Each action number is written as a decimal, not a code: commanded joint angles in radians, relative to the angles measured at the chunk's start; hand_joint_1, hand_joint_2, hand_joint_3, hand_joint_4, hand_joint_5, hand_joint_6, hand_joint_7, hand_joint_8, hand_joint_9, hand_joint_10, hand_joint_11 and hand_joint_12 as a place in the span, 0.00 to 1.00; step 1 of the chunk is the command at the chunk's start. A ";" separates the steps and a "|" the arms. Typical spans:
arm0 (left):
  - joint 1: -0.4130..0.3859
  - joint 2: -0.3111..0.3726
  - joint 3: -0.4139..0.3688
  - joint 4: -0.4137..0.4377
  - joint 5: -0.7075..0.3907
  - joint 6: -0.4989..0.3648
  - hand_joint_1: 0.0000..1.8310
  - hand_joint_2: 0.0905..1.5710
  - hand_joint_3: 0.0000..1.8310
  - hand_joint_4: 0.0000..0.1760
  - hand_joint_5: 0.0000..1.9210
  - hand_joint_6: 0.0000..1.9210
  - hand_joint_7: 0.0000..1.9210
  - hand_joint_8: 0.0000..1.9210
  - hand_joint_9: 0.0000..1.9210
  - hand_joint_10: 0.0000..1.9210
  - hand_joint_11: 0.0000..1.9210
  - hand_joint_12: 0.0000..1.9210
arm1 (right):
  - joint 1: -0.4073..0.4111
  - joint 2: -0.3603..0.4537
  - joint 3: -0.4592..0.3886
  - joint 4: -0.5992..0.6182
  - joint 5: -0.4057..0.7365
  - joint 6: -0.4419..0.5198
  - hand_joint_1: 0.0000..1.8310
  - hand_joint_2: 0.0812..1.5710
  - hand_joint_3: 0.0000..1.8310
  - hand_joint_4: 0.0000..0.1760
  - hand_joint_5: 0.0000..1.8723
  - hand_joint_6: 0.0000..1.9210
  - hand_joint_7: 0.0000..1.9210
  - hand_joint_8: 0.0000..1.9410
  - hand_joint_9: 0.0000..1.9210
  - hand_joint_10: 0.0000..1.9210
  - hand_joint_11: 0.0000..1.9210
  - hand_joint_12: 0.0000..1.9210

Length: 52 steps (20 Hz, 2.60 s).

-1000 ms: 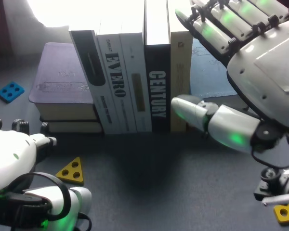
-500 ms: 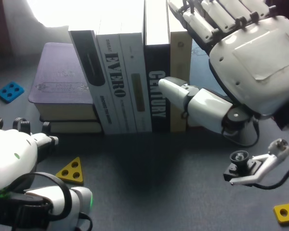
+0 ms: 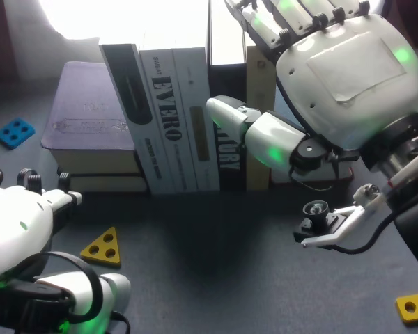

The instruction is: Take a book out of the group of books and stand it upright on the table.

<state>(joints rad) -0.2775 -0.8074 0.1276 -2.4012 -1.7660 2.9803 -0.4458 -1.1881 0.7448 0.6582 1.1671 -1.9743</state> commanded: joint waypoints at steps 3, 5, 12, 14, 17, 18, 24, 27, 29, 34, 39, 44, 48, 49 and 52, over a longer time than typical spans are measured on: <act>-0.007 0.000 -0.001 0.079 0.003 -0.001 0.06 0.84 0.00 0.21 0.04 0.00 0.05 0.00 0.05 0.00 0.00 0.24 | 0.017 -0.013 0.013 -0.079 0.091 0.012 0.00 0.76 0.00 0.11 0.12 0.04 0.00 0.00 0.00 0.00 0.00 0.00; -0.007 0.000 -0.001 0.079 0.003 -0.001 0.06 0.84 0.00 0.22 0.04 0.00 0.06 0.00 0.05 0.00 0.00 0.24 | 0.017 -0.021 0.017 -0.079 0.091 0.012 0.00 0.75 0.00 0.10 0.14 0.05 0.00 0.00 0.00 0.00 0.00 0.00; -0.007 0.000 -0.001 0.077 0.003 -0.001 0.05 0.84 0.00 0.18 0.04 0.00 0.06 0.00 0.06 0.00 0.00 0.25 | 0.005 -0.039 0.036 -0.073 0.078 0.020 0.00 0.76 0.00 0.00 0.25 0.09 0.00 0.00 0.00 0.00 0.00 0.00; -0.007 0.000 -0.001 0.077 0.003 -0.001 0.06 0.83 0.00 0.18 0.04 0.00 0.05 0.00 0.05 0.00 0.00 0.24 | -0.001 -0.042 0.040 -0.073 0.075 0.020 0.00 0.77 0.00 0.00 0.24 0.08 0.00 0.00 0.00 0.00 0.00 0.00; -0.007 0.000 -0.001 0.077 0.003 -0.001 0.06 0.84 0.00 0.17 0.04 0.00 0.05 0.00 0.05 0.00 0.00 0.24 | -0.019 -0.047 0.047 -0.073 0.065 0.020 0.00 0.76 0.00 0.00 0.24 0.08 0.01 0.00 0.00 0.00 0.00 0.00; -0.007 0.000 -0.001 0.077 0.003 -0.001 0.06 0.84 0.00 0.18 0.04 0.00 0.06 0.00 0.05 0.00 0.00 0.24 | -0.023 -0.047 0.047 -0.073 0.064 0.020 0.00 0.77 0.00 0.00 0.24 0.08 0.01 0.00 0.00 0.00 0.00 0.00; -0.006 0.000 -0.001 0.077 0.003 -0.001 0.06 0.84 0.00 0.18 0.04 0.00 0.05 0.00 0.05 0.00 0.00 0.24 | -0.046 -0.046 0.046 -0.073 0.058 0.007 0.00 0.77 0.00 0.00 0.27 0.09 0.01 0.00 0.00 0.00 0.00 0.00; -0.005 0.000 -0.001 0.077 0.003 -0.001 0.06 0.84 0.00 0.22 0.05 0.00 0.05 0.00 0.05 0.00 0.00 0.23 | -0.052 -0.036 0.032 -0.075 0.066 -0.013 0.00 0.78 0.00 0.00 0.32 0.11 0.01 0.00 0.00 0.00 0.00 0.00; -0.005 0.000 -0.001 0.077 0.003 -0.001 0.07 0.83 0.00 0.22 0.05 0.00 0.05 0.00 0.06 0.00 0.00 0.24 | -0.074 -0.025 0.013 -0.113 0.085 -0.021 0.01 0.78 0.00 0.00 0.34 0.11 0.01 0.00 0.00 0.00 0.00 0.00; -0.005 0.000 -0.001 0.077 0.003 -0.001 0.07 0.83 0.00 0.24 0.06 0.00 0.07 0.00 0.07 0.00 0.00 0.28 | -0.114 0.015 -0.051 -0.147 0.097 -0.035 0.00 0.77 0.00 0.00 0.33 0.10 0.00 0.00 0.00 0.00 0.00 0.00; -0.005 0.000 -0.001 0.077 0.003 -0.001 0.06 0.83 0.00 0.27 0.04 0.00 0.06 0.00 0.05 0.00 0.00 0.22 | -0.149 0.073 -0.135 -0.147 0.097 -0.088 0.00 0.78 0.00 0.00 0.34 0.10 0.01 0.00 0.00 0.00 0.00 0.00; -0.005 0.000 -0.001 0.077 0.003 -0.001 0.01 0.85 0.00 0.30 0.02 0.00 0.03 0.00 0.03 0.00 0.00 0.18 | -0.171 0.128 -0.196 -0.147 0.075 -0.114 0.00 0.79 0.01 0.00 0.32 0.10 0.02 0.01 0.00 0.00 0.00 0.00; -0.005 0.000 -0.001 0.077 0.003 -0.001 0.03 0.85 0.00 0.27 0.03 0.00 0.03 0.00 0.03 0.00 0.00 0.15 | -0.195 0.156 -0.257 -0.147 0.075 -0.154 0.00 0.78 0.00 0.00 0.33 0.10 0.01 0.00 0.00 0.00 0.00 0.00; -0.005 0.000 -0.001 0.077 0.003 -0.001 0.03 0.85 0.00 0.27 0.03 0.00 0.03 0.00 0.03 0.00 0.00 0.15 | -0.199 0.164 -0.273 -0.147 0.075 -0.160 0.00 0.78 0.00 0.00 0.33 0.10 0.01 0.00 0.00 0.00 0.00 0.00; -0.005 0.000 -0.001 0.077 0.003 -0.001 0.03 0.85 0.00 0.24 0.04 0.00 0.04 0.00 0.04 0.00 0.00 0.16 | -0.216 0.181 -0.311 -0.147 0.073 -0.189 0.00 0.78 0.00 0.00 0.33 0.09 0.01 0.00 0.00 0.00 0.00 0.00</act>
<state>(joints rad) -0.2764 -0.8074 0.1276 -2.4020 -1.7664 2.9803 -0.6693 -1.0084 0.4297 0.5518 1.1736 -2.1624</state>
